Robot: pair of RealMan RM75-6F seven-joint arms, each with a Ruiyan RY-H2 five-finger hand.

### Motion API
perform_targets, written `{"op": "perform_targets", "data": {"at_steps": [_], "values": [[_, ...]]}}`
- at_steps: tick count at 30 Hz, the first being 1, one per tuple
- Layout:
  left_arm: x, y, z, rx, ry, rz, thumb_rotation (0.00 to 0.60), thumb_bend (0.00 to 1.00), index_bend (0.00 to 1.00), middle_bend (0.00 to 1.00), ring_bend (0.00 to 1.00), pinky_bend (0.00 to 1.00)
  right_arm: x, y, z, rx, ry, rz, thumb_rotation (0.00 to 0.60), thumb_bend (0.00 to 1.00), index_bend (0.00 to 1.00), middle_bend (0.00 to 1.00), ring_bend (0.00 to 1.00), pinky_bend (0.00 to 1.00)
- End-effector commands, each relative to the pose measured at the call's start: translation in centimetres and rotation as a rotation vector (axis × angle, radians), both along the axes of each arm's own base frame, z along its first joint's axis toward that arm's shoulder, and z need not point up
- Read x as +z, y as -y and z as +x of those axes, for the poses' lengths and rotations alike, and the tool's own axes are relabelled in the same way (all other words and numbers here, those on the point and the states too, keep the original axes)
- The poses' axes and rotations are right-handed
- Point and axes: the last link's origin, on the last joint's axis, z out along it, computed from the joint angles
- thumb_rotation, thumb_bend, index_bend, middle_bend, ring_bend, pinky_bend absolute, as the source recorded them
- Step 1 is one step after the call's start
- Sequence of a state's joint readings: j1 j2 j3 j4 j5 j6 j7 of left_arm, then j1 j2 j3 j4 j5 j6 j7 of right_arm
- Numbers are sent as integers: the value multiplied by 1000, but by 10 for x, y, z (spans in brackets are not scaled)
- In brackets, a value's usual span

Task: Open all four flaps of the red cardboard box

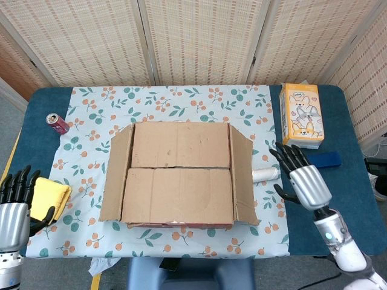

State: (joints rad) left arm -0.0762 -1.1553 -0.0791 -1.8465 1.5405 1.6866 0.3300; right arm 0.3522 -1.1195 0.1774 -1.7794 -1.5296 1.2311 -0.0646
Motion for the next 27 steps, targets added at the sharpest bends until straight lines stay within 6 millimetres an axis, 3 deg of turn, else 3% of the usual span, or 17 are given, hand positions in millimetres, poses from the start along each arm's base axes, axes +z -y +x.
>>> {"op": "perform_targets", "data": {"at_steps": [1,5,10,18,27], "values": [[2,2,-11,38,1,36,600,331,0,19,14,39,-5,37,38,31,-19,5,600,398,0,0,0,0],[2,3,-22,60,14,51,600,326,0,20,14,39,-19,60,61,28,-27,40,600,397,0,0,0,0],[3,4,-30,62,31,60,600,319,0,20,14,39,-33,74,84,39,-39,89,600,391,0,0,0,0],[5,6,-34,58,51,74,600,314,0,20,14,39,-63,80,110,70,-65,159,600,379,0,0,0,0],[6,5,-37,63,68,75,600,314,0,20,14,39,-77,75,120,91,-82,192,600,379,0,0,0,0]]}}
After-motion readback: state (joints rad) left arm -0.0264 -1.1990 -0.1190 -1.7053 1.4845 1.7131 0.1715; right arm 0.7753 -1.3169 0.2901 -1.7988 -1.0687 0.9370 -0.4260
